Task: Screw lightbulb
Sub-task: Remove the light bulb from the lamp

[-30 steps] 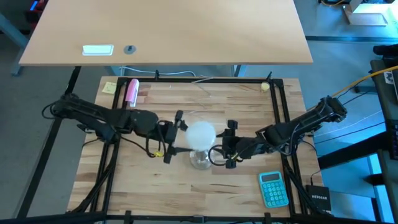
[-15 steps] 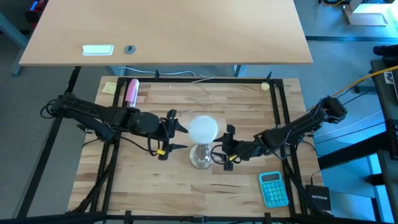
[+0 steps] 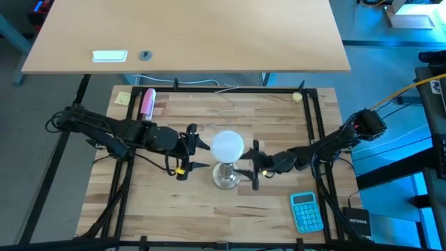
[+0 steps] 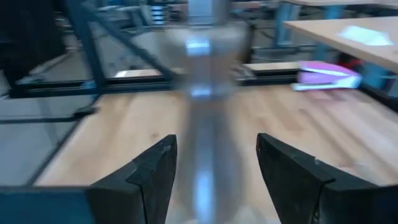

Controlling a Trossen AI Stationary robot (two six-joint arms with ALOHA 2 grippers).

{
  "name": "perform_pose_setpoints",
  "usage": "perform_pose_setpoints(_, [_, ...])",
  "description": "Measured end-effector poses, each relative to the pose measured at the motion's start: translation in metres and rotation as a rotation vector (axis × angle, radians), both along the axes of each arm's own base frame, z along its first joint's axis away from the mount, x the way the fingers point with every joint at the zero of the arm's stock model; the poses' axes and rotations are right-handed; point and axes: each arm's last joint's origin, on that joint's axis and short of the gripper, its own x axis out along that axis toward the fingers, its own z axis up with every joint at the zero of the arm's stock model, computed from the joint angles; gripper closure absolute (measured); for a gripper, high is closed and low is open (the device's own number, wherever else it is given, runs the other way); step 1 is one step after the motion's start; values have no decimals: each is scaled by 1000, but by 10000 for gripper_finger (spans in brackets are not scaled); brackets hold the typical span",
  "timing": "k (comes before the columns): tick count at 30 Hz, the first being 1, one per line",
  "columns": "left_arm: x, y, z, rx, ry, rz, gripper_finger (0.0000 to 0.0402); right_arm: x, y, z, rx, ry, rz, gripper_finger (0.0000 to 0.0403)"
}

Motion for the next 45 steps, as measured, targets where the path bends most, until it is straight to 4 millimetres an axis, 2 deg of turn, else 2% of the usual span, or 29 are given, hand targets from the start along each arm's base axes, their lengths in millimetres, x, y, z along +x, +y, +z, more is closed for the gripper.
perform_pose_setpoints(8, [0,0,0,-4,2,3,151,12,-3,17,30,-55,-32,180])
perform_pose_setpoints(15, [0,0,0,-7,0,4,151,22,1,-6,54,1,-26,180])
perform_pose_setpoints(21, [0,0,0,-12,-5,6,151,37,5,-21,2,-119,-37,180])
perform_pose_setpoints(26, [4,-1,9,-74,-104,19,151,40,6,-25,-70,-159,-43,191])
perform_pose_setpoints(30, [5,-2,11,-83,-119,18,151,40,6,-24,-90,-164,-54,245])
perform_pose_setpoints(37, [14,6,15,-141,-198,67,151,40,6,-24,-110,-153,-77,249])
perform_pose_setpoints(40, [14,-3,14,-156,-208,118,151,40,5,-23,-133,-160,-111,249])
perform_pose_setpoints(45, [8,-27,13,-15,-270,352,151,44,-1,-16,-202,-144,-242,249])
